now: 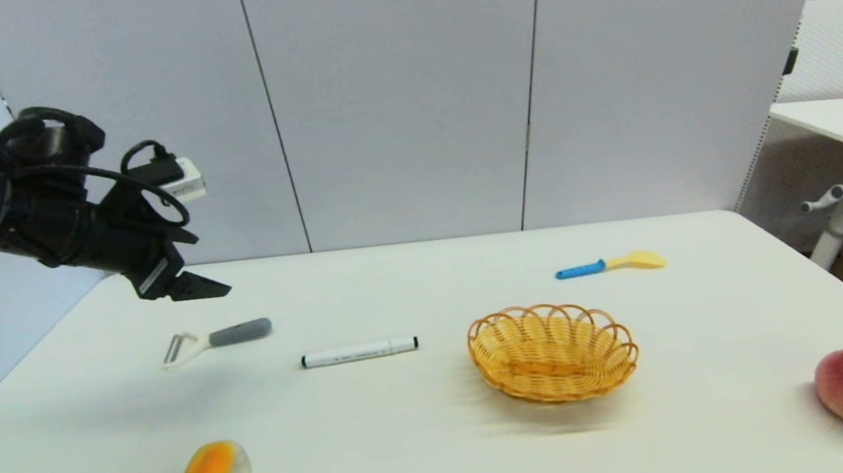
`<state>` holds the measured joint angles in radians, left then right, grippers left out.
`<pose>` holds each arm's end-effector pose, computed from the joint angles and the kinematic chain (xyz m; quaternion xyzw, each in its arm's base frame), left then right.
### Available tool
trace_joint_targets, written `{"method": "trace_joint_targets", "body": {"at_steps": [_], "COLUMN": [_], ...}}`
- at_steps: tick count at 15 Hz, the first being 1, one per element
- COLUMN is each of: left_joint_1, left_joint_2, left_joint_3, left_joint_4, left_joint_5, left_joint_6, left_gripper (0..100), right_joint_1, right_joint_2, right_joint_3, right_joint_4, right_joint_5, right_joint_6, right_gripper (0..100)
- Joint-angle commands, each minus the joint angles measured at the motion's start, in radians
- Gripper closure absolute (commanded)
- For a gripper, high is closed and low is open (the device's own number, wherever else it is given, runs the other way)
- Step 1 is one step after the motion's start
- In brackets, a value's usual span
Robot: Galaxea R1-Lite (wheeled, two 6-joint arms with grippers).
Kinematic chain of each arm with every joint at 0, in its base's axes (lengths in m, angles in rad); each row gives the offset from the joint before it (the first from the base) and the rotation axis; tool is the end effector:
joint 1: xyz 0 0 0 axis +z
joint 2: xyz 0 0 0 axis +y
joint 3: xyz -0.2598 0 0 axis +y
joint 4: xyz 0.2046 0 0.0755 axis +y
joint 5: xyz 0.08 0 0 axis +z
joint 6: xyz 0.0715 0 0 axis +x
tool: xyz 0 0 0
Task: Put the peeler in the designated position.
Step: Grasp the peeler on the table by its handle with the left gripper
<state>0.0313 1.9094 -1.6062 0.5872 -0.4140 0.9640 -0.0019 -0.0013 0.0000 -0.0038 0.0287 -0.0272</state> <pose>0.3963 -0.0164 0.1429 0.3265 0.2926 -0.3468 0.8292 0.0962 0.0019 0.0762 -0.0136 -0.0027 0.0134 0.9998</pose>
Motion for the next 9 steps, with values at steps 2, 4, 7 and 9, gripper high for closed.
{"method": "trace_joint_targets", "body": {"at_steps": [2, 4, 7, 9], "left_joint_1": [0.085, 0.102, 0.105, 0.104], "left_joint_2": [0.149, 0.175, 0.214, 0.249], "left_joint_3": [-0.021, -0.021, -0.018, -0.02], "left_joint_4": [0.048, 0.049, 0.049, 0.049], "left_joint_5": [-0.195, -0.252, -0.262, -0.259], "left_joint_6": [0.174, 0.2, 0.203, 0.202], "left_gripper": [0, 0, 0, 0], "right_joint_1": [-0.001, 0.0, -0.001, 0.0], "right_joint_2": [0.001, 0.001, 0.001, 0.001], "right_joint_3": [0.0, 0.0, 0.0, 0.0], "right_joint_4": [-0.001, -0.001, -0.001, -0.001], "right_joint_5": [0.0, 0.0, 0.0, 0.0], "right_joint_6": [0.0, 0.0, 0.0, 0.0], "right_gripper": [0, 0, 0, 0]}}
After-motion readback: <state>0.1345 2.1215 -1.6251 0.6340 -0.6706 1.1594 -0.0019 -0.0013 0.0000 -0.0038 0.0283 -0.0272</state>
